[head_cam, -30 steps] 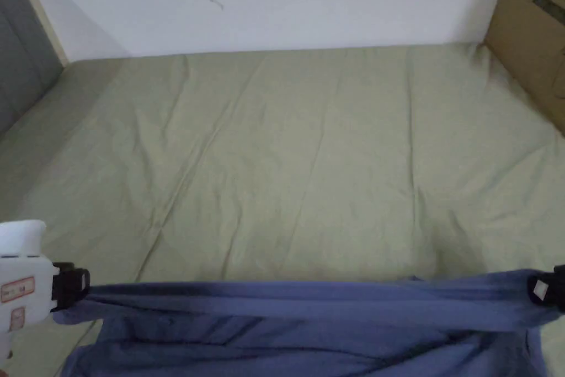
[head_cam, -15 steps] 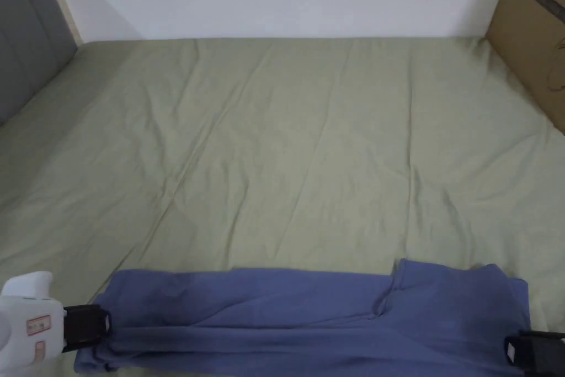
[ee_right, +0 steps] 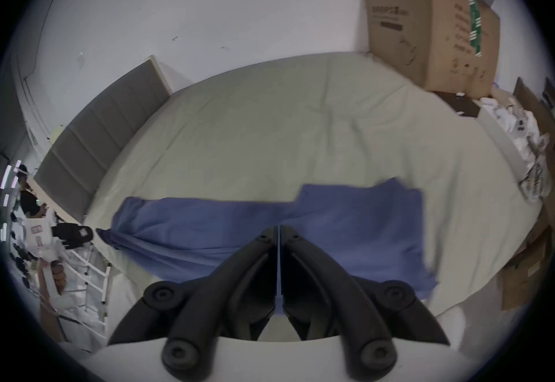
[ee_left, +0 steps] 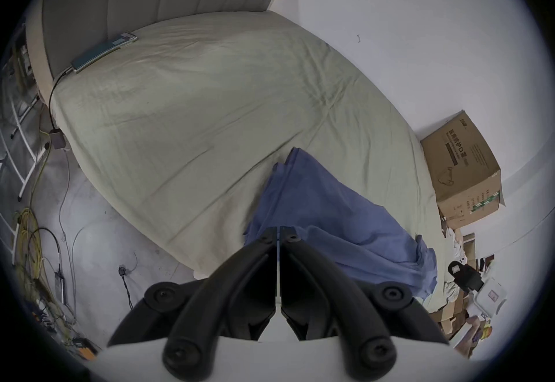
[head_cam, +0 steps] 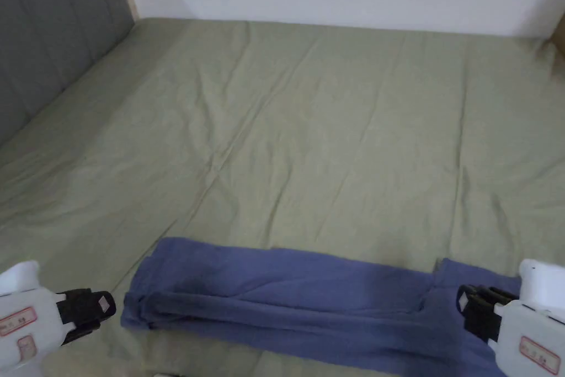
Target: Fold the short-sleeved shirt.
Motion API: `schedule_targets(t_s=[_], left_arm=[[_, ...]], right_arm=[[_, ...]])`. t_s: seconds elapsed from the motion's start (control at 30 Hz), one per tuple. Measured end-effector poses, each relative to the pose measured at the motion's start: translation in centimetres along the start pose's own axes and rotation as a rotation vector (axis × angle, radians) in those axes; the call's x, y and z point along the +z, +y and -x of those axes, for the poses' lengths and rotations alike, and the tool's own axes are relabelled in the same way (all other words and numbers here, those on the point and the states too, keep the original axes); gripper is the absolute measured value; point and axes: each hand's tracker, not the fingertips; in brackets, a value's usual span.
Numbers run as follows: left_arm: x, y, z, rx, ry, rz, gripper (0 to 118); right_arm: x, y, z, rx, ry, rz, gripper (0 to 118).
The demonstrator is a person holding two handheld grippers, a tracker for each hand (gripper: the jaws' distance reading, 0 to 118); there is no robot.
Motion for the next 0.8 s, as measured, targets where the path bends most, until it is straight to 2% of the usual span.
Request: schedule_targets(t_s=[0.03,0.07,0.1,0.13,0.17,0.2,0.33,0.47,0.5,0.57,0.6,0.63,0.7,0.77,0.8], left_arm=[[-0.1,0.1,0.5,0.017,-0.021,-0.013,3],[-0.3,0.1,0.9,0.038,-0.067,-0.019,17],[-0.5,0.3,0.9,0.056,-0.087,0.007,43],[-0.8,0.5,1.0,0.062,-0.094,0.024,90],[-1.3,0.6,1.4,0.074,-0.11,0.037,111],[-2.0,0.7,1.6,0.085,-0.126,0.061,118],[-4.1,0.9,2.8,0.149,-0.148,0.058,114],[-7.3,1.2,3.9,0.269,-0.244,0.137,114],[-8.2,1.1,4.3,0.29,-0.273,0.16,113],[-9.8,0.7,5.2,0.331,-0.3,0.165,102],[-9.8,0.5,5.5,0.361,-0.275,0.141,94],[-9.8,0.4,6.0,0.375,-0.269,0.132,72],[-9.8,0.4,6.8,0.422,-0.216,0.145,7],[-11.0,-0.2,7.6,0.523,-0.306,0.165,8],[-10.7,-0.2,7.5,0.503,-0.289,0.158,8]], right_arm=[[-0.6,-0.2,1.0,-0.003,0.041,0.039,2],[-1.1,-0.4,1.9,0.009,0.07,0.068,2],[-1.9,-0.7,2.0,0.029,0.073,0.066,2],[-2.2,-0.8,2.7,0.066,0.085,0.073,2],[-2.5,-0.8,3.4,0.099,0.09,0.083,2],[-2.9,-0.8,4.1,0.107,0.073,0.074,2],[-3.6,-0.6,6.8,0.12,0.111,0.097,2],[-3.9,-0.8,9.1,0.255,0.081,0.106,2],[-4.2,-0.8,8.6,0.25,0.088,0.108,2],[-4.4,-0.9,8.4,0.237,0.094,0.121,2],[-4.6,-0.9,8.3,0.227,0.1,0.133,2],[-4.3,-1.1,8.9,0.219,0.098,0.143,2],[-4.4,-1.3,8.8,0.216,0.093,0.156,2],[-4.3,-1.5,8.9,0.211,0.083,0.169,2],[-4.3,-1.5,8.8,0.205,0.081,0.175,2]])
